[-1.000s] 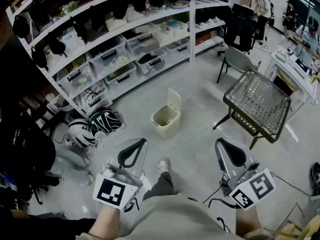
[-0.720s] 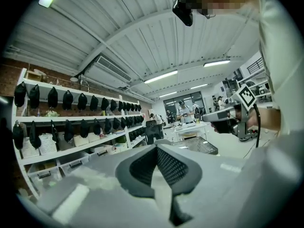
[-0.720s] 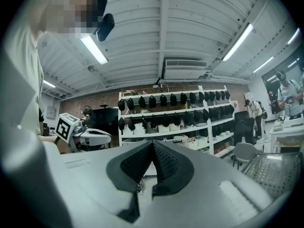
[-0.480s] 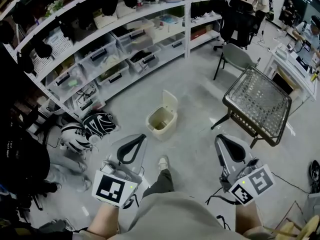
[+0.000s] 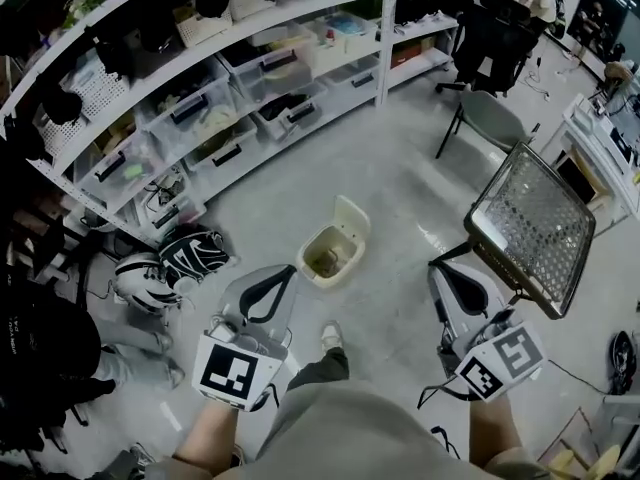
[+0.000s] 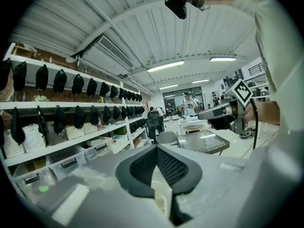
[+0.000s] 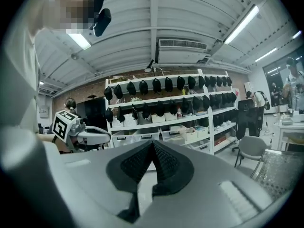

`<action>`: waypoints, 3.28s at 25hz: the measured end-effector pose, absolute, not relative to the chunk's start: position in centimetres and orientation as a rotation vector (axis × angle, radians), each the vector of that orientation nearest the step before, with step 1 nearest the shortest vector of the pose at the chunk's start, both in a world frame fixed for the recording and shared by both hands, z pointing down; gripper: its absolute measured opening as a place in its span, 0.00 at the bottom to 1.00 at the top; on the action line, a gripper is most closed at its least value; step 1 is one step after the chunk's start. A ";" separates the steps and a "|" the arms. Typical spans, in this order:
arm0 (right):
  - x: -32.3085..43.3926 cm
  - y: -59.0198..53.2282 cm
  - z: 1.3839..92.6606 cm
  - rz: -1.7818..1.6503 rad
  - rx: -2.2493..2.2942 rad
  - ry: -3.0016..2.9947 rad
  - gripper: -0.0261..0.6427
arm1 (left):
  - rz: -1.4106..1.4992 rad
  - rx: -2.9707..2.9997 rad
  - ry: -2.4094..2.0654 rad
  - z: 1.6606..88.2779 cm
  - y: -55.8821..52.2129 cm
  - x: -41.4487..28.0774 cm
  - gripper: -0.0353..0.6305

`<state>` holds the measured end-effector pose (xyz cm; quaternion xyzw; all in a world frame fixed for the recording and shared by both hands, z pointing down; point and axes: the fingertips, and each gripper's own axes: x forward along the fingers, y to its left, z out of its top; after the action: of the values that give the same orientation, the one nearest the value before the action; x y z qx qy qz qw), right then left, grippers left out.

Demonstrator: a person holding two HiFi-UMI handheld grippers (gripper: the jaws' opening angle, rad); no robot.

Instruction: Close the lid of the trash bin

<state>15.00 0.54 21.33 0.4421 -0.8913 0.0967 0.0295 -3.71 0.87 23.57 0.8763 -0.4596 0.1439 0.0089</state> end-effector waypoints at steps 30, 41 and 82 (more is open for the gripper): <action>13.7 -23.7 33.0 0.608 1.121 -2.615 0.04 | 0.605 2.456 -1.544 31.3 -18.6 -8.2 0.06; 12.1 -32.3 49.7 0.749 0.918 -2.435 0.04 | 0.708 2.296 -1.528 41.8 -22.7 -8.2 0.06; -1.9 -20.8 90.4 0.917 0.351 -1.903 0.04 | 0.705 1.729 -1.315 78.0 -12.5 -15.1 0.06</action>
<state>-1.91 -20.82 90.43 0.1439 -0.7799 0.3759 0.4793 -15.14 -12.47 78.04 0.6885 -0.5237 0.2807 0.4159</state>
